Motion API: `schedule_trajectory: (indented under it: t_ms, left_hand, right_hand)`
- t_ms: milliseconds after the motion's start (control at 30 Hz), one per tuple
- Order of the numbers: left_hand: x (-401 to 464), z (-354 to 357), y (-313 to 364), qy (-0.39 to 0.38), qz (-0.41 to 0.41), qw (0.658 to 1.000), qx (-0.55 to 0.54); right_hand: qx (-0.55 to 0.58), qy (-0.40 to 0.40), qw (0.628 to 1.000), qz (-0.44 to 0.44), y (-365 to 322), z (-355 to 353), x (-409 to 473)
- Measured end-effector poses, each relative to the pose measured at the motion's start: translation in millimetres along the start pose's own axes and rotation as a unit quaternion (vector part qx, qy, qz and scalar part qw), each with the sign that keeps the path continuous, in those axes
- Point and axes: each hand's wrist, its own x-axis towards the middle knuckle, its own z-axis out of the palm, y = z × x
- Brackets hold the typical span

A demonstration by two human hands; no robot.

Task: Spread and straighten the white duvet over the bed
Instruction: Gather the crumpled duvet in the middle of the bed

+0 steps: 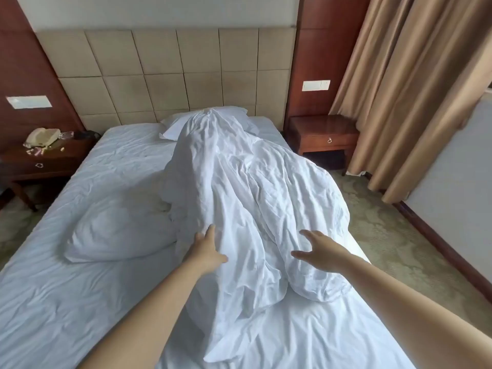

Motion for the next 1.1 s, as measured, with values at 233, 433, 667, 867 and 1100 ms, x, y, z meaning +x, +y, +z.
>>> schedule_trajectory:
  t_ms: [233,433,667,867,1100]
  left_hand:
    - [33.4,24.3,1.4,0.09,-0.097,0.98,-0.146]
    - [46.4,46.2,14.7,0.073,-0.113,0.984,-0.116]
    - [41.8,69.1,18.6,0.109,-0.132,0.985,0.034]
    - [25.2,99.0,4.0,0.124,-0.144,0.982,0.009]
    - [2.0,130.7,4.3,0.17,-0.12,0.976,0.069]
  right_hand:
    - [0.007,-0.051,0.998,0.029,25.1,22.3,17.3]
    - [0.017,-0.065,0.997,0.025,46.4,36.6,39.7]
    - [-0.03,-0.035,0.997,0.059,72.0,67.1,70.7]
    - [0.105,0.01,0.969,0.223,87.2,92.2,95.6]
    - [0.234,-0.007,0.944,0.232,91.9,98.3,95.8]
